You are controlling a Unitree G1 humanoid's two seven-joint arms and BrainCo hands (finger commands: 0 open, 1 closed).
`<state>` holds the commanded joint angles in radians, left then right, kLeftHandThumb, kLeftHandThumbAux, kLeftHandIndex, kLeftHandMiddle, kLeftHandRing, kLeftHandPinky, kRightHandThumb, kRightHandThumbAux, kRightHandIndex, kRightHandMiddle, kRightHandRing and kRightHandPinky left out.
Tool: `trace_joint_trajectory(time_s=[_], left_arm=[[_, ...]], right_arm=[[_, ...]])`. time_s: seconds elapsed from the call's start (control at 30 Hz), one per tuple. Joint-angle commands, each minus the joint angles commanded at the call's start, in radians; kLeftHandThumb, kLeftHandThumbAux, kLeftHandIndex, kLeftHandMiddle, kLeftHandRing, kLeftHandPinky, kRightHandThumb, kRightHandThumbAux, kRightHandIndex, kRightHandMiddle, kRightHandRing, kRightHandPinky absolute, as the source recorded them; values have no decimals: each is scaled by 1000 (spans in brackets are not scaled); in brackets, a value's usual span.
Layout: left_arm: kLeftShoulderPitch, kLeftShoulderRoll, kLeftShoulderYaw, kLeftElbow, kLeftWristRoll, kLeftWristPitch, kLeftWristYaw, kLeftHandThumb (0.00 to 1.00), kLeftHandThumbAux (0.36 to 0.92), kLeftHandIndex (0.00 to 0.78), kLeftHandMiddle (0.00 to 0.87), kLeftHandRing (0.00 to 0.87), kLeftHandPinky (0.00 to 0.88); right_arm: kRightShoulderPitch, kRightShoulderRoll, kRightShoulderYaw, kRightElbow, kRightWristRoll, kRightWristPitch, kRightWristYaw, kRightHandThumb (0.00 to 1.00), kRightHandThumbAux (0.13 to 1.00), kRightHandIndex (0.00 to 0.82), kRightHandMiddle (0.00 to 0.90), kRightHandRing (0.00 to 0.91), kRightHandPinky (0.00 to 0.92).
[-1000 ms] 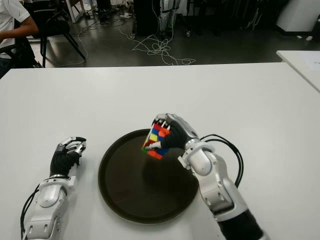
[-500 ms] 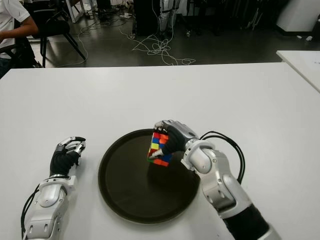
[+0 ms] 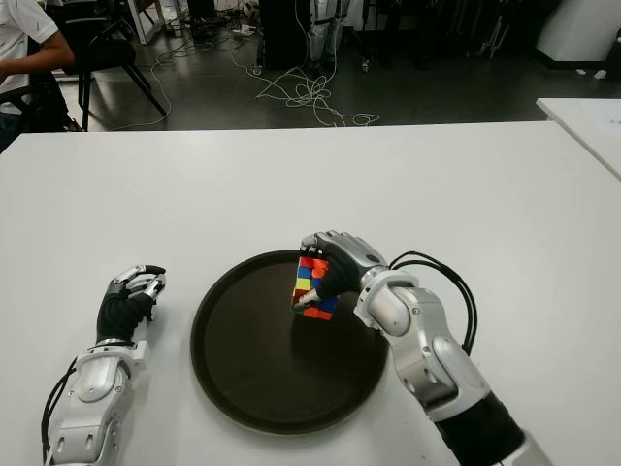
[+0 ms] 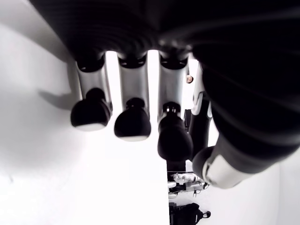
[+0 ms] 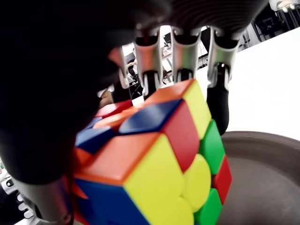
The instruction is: Pick up the Rubik's Cube and put it in the plate
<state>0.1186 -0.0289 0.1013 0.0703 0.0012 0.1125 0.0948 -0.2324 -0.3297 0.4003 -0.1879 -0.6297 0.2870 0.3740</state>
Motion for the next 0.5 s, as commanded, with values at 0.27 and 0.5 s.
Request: trace_joint_trajectory(time_s=[0.27, 0.5], left_arm=[[1, 6, -5, 4, 7, -10, -3, 711, 704, 444, 814, 819, 807], [3, 6, -6, 0, 3, -6, -7, 710, 704, 444, 813, 820, 808]], right_arm=[[4, 14, -9, 7, 4, 3, -20, 23, 884, 649, 774, 785, 770], [10, 27, -18, 18, 14, -20, -54, 6, 893, 655, 774, 781, 765]])
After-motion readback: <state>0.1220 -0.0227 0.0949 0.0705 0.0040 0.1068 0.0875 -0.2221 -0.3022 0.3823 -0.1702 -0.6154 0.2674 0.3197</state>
